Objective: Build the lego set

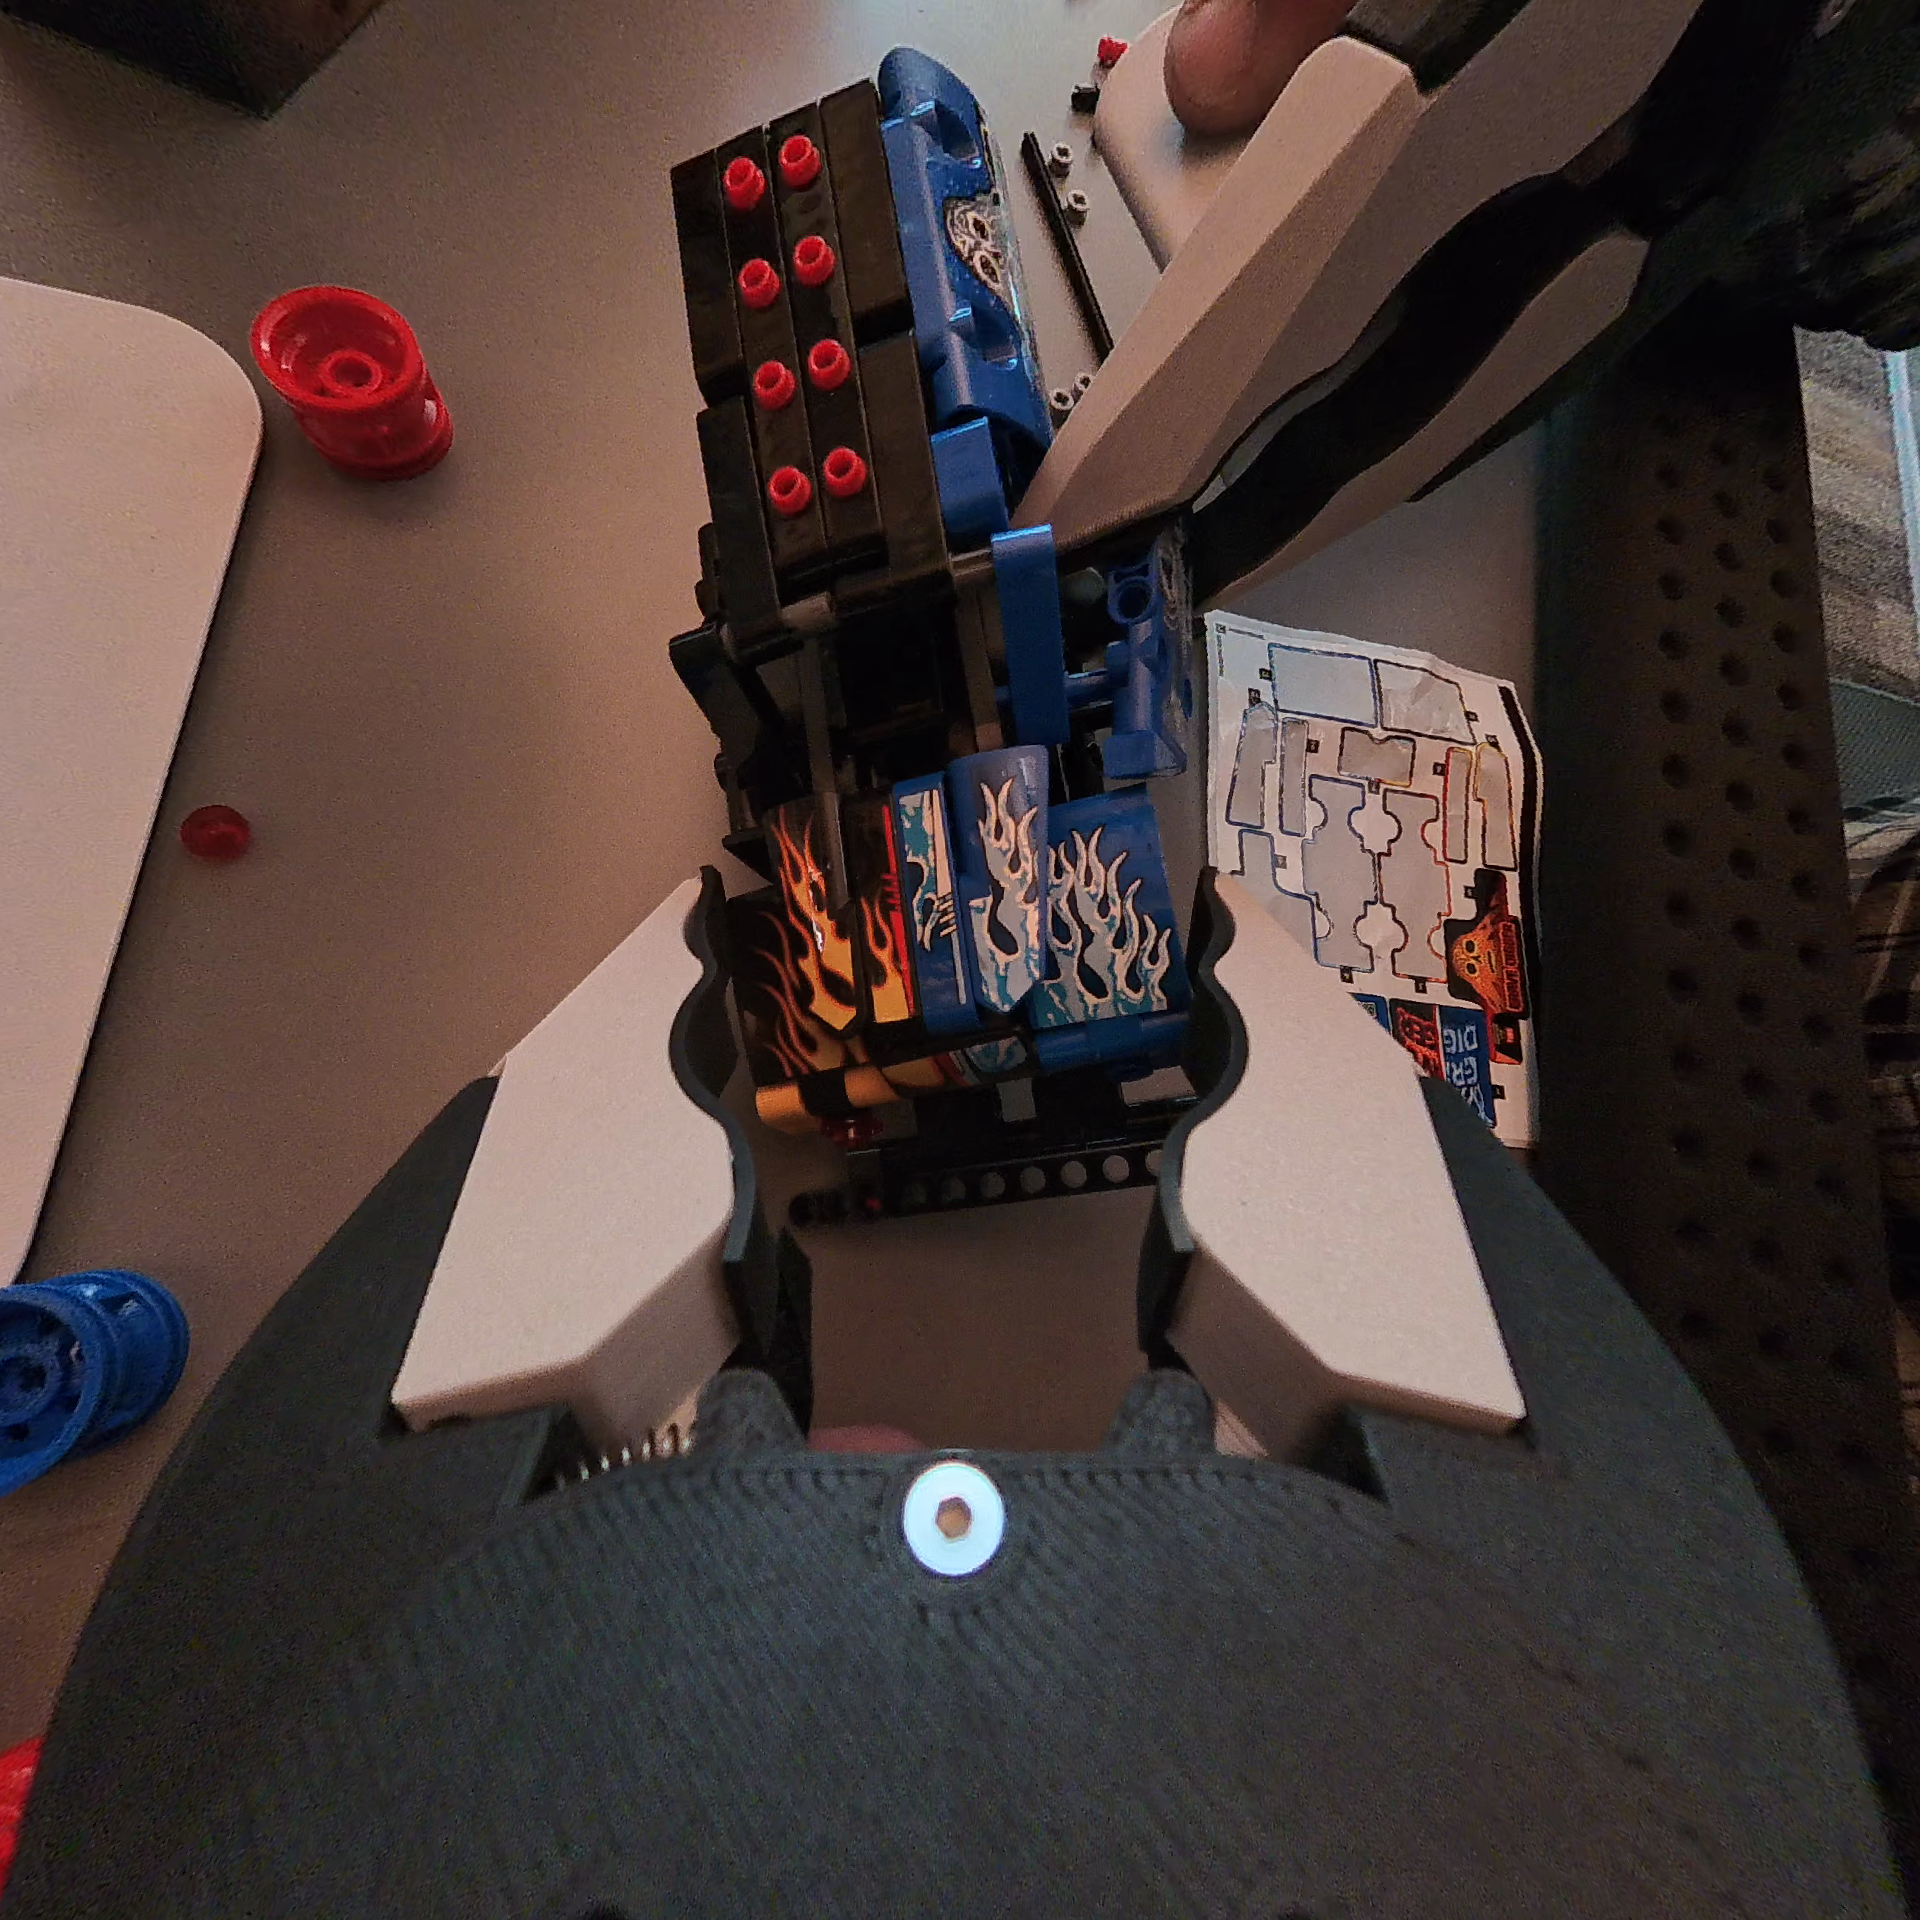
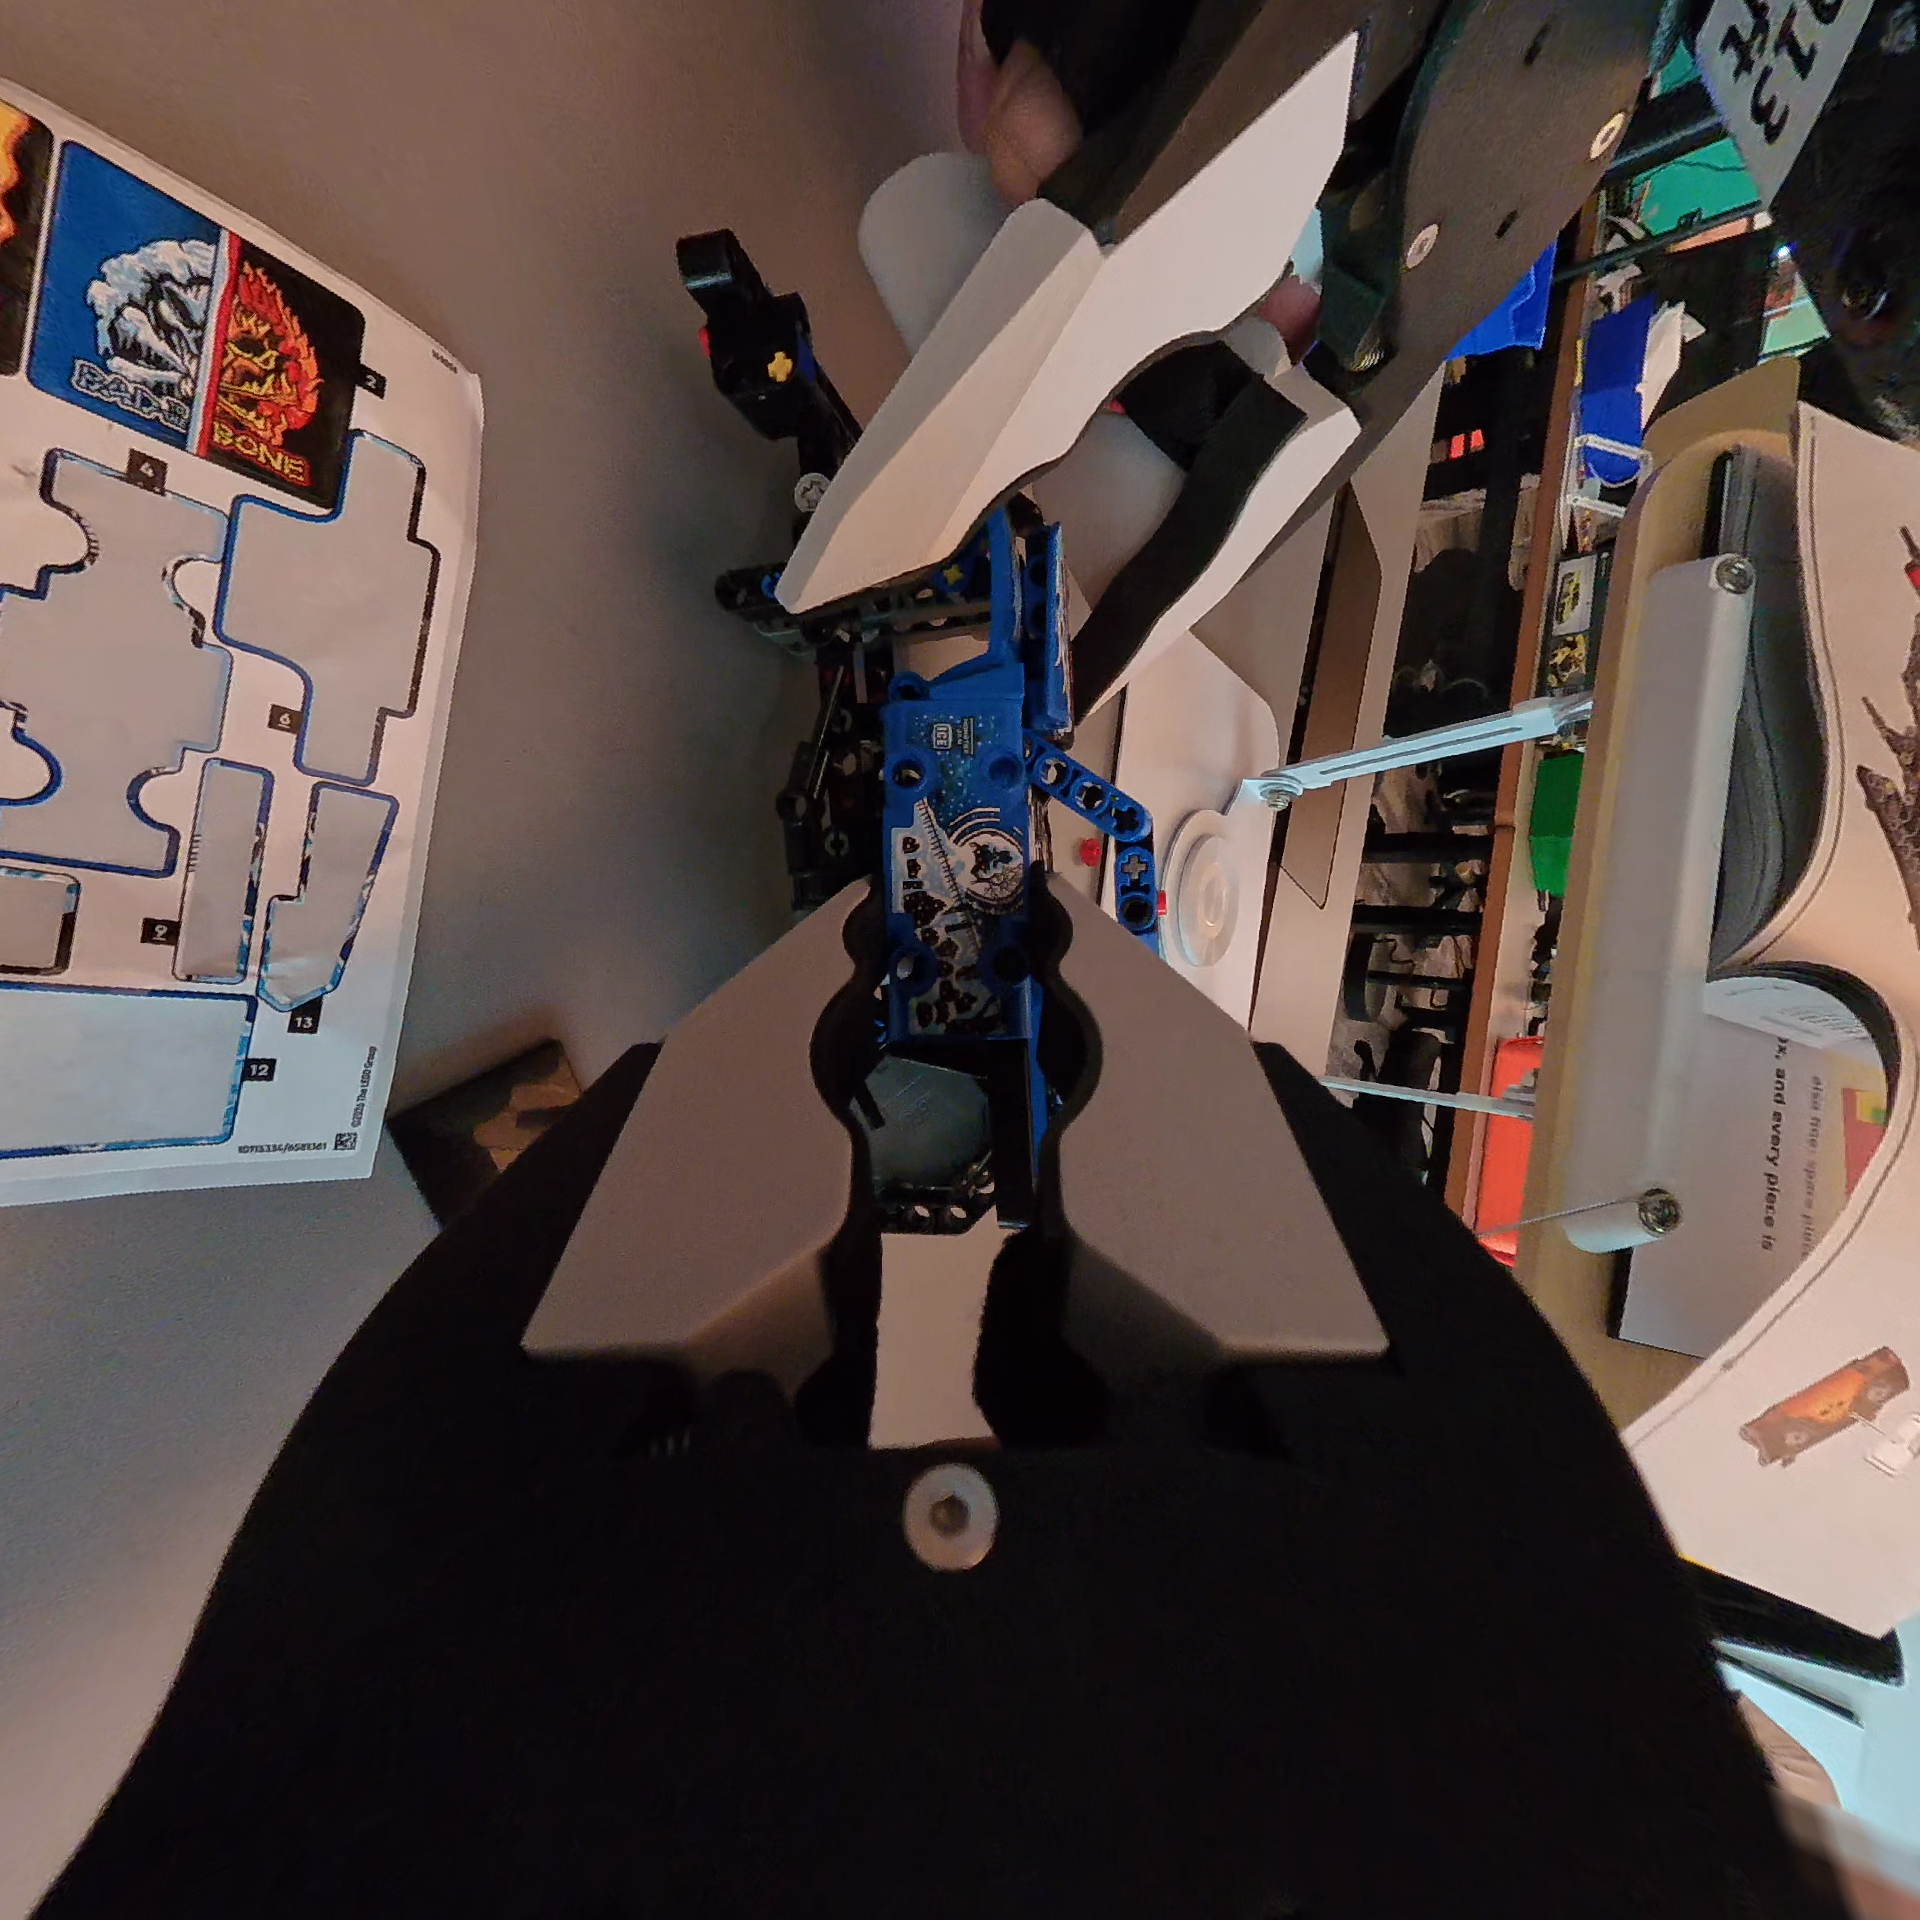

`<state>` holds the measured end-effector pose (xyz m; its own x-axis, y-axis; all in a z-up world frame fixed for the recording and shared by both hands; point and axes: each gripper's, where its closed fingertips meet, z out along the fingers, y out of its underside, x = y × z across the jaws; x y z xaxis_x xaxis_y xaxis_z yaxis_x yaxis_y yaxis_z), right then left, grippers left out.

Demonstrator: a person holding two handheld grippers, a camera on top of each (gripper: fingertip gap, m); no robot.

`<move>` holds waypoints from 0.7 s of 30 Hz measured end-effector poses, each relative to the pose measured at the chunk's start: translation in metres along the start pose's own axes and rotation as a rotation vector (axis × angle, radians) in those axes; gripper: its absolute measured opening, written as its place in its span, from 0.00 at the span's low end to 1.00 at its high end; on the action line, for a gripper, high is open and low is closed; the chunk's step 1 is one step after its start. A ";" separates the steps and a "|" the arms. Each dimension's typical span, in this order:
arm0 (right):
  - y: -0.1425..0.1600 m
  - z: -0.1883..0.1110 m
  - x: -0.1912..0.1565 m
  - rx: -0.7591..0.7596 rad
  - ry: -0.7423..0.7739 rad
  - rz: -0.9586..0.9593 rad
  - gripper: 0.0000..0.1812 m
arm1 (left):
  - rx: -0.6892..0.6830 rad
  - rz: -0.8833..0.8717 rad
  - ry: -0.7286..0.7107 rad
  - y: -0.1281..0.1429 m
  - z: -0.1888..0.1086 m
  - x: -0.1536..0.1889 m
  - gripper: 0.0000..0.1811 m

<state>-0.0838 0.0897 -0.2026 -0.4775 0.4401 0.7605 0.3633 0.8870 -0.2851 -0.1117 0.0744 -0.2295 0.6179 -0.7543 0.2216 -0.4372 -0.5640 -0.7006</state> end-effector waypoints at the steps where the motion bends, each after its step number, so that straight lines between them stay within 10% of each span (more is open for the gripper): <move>1: 0.000 0.000 0.000 0.001 0.002 -0.002 0.13 | 0.003 -0.004 0.003 0.000 0.000 0.000 0.48; 21: 0.003 0.000 0.001 -0.036 -0.007 -0.054 0.13 | 0.017 -0.023 0.045 -0.003 0.001 -0.001 0.48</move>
<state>-0.0827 0.0930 -0.2027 -0.5027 0.3927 0.7701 0.3652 0.9039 -0.2226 -0.1105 0.0766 -0.2281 0.5977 -0.7558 0.2674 -0.4120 -0.5756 -0.7063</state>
